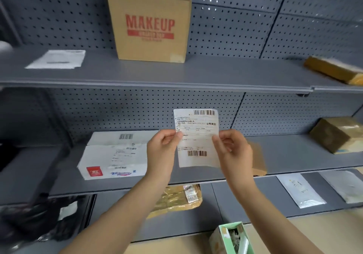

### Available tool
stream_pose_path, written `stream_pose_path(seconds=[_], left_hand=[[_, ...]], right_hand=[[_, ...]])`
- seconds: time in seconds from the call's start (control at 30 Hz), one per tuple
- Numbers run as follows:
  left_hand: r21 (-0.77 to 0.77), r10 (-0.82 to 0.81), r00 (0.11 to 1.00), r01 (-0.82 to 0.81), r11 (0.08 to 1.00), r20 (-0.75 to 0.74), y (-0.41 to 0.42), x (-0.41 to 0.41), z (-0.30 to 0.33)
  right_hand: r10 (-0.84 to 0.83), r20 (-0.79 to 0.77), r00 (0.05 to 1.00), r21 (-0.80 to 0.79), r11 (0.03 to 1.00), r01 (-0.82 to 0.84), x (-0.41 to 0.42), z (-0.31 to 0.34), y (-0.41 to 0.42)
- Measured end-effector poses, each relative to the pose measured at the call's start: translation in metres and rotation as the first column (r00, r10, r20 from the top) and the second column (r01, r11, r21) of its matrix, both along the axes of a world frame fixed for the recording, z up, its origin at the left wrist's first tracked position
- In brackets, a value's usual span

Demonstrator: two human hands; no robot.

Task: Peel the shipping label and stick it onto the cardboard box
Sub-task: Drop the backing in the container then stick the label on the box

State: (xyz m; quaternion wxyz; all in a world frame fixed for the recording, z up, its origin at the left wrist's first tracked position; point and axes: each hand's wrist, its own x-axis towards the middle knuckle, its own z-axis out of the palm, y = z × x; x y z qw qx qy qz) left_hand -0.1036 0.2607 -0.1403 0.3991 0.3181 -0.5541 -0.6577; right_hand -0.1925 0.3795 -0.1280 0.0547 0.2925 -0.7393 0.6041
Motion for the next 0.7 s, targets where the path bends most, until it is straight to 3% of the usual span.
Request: stream_pose_path(seconds=[0.7], left_hand=[[-0.287,0.132,0.99,-0.142,0.947,-0.053,-0.114,0.04,0.099]], right_hand=[[0.071,-0.062,0.996,-0.09,0.993,-0.077,0.015,0.091,-0.114]])
